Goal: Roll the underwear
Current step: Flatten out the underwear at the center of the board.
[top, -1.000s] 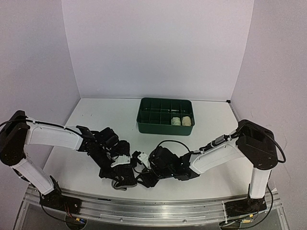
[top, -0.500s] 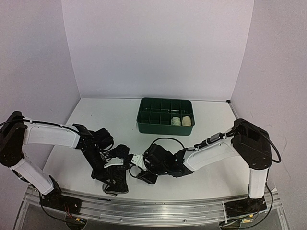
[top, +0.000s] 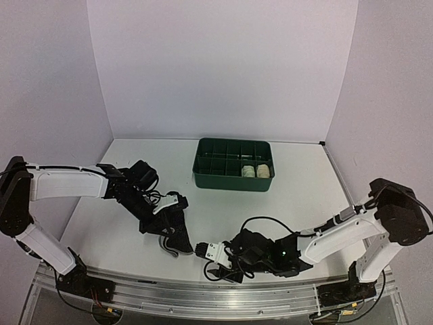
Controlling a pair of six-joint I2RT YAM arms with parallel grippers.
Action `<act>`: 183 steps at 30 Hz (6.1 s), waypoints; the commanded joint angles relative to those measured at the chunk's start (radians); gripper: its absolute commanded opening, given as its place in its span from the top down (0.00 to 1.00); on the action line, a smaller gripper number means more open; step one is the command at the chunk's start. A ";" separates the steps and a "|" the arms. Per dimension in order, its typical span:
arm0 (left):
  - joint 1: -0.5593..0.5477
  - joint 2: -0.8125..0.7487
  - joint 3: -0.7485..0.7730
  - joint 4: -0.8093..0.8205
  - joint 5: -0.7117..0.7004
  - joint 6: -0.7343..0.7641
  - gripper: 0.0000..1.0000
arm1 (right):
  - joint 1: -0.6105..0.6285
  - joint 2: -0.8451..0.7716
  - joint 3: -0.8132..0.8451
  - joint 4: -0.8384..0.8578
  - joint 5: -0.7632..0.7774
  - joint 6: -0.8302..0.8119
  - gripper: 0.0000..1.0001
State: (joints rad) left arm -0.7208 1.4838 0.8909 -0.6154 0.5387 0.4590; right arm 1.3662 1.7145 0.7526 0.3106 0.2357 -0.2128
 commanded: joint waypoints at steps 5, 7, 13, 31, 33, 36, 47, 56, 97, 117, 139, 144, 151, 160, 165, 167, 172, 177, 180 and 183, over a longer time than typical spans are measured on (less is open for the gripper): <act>-0.002 -0.005 0.044 0.036 0.029 -0.026 1.00 | 0.034 0.104 0.200 0.016 0.017 -0.139 0.40; -0.002 -0.009 0.052 0.032 0.025 -0.026 1.00 | 0.034 0.169 0.247 0.016 0.012 -0.170 0.38; -0.002 -0.014 0.047 0.028 0.027 -0.027 1.00 | 0.026 0.308 0.334 0.019 0.068 -0.201 0.36; -0.003 -0.020 0.058 0.016 0.018 -0.009 1.00 | -0.021 0.391 0.390 0.035 0.123 -0.195 0.84; -0.001 -0.019 0.059 0.013 0.017 -0.009 1.00 | -0.022 0.386 0.405 0.034 0.124 -0.214 0.94; 0.020 -0.027 0.083 -0.008 -0.015 0.010 1.00 | -0.027 0.348 0.411 0.033 0.190 -0.219 1.00; 0.361 -0.012 0.501 -0.094 -0.145 0.281 0.94 | -0.104 0.193 0.825 -0.365 0.282 -0.257 1.00; 0.377 0.006 0.577 -0.294 0.020 0.455 0.12 | -0.161 0.104 0.863 -0.571 0.174 -0.009 1.00; 0.001 0.022 -0.118 0.193 -0.218 0.337 1.00 | -0.228 -0.064 0.551 -0.677 0.041 0.255 1.00; 0.459 0.093 0.843 -0.109 -0.429 0.521 1.00 | -0.355 0.061 1.087 -0.886 0.181 -0.241 1.00; 0.121 -0.467 -0.370 -0.360 -0.383 0.636 1.00 | -0.007 0.210 0.534 -0.890 -0.071 -0.185 1.00; 0.110 -0.414 -0.324 -0.393 -0.345 0.644 1.00 | 0.006 0.225 0.508 -0.890 -0.076 -0.175 1.00; 0.079 -0.472 -0.250 -0.519 -0.219 0.714 0.83 | 0.039 0.176 0.479 -0.892 -0.124 -0.168 0.86; 0.079 -0.562 -0.159 -0.614 -0.240 0.859 0.25 | 0.037 -0.054 0.437 -0.869 -0.105 -0.023 0.39; 0.116 -0.378 -0.161 -0.319 -0.360 0.701 0.46 | -0.022 -0.036 0.487 -0.765 -0.043 0.269 0.45; 0.184 -0.256 -0.119 -0.235 -0.357 0.659 0.52 | -0.045 0.020 0.500 -0.732 0.047 0.414 0.67; 0.351 -0.019 0.055 -0.094 -0.304 0.588 0.56 | -0.073 0.165 0.528 -0.691 0.186 0.659 0.90; 0.363 0.108 0.063 0.008 -0.327 0.544 0.62 | -0.116 0.300 0.577 -0.690 0.197 0.807 1.00; 0.363 0.130 -0.044 0.083 -0.383 0.576 0.62 | -0.140 0.332 0.557 -0.693 0.197 0.862 1.00; 0.359 0.117 -0.153 0.123 -0.398 0.592 0.61 | -0.193 0.352 0.547 -0.699 0.187 0.847 1.00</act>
State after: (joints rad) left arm -0.3573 1.6034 0.8616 -0.5583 0.1815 1.0418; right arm 1.2353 2.0339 1.2900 -0.3801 0.4059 0.5548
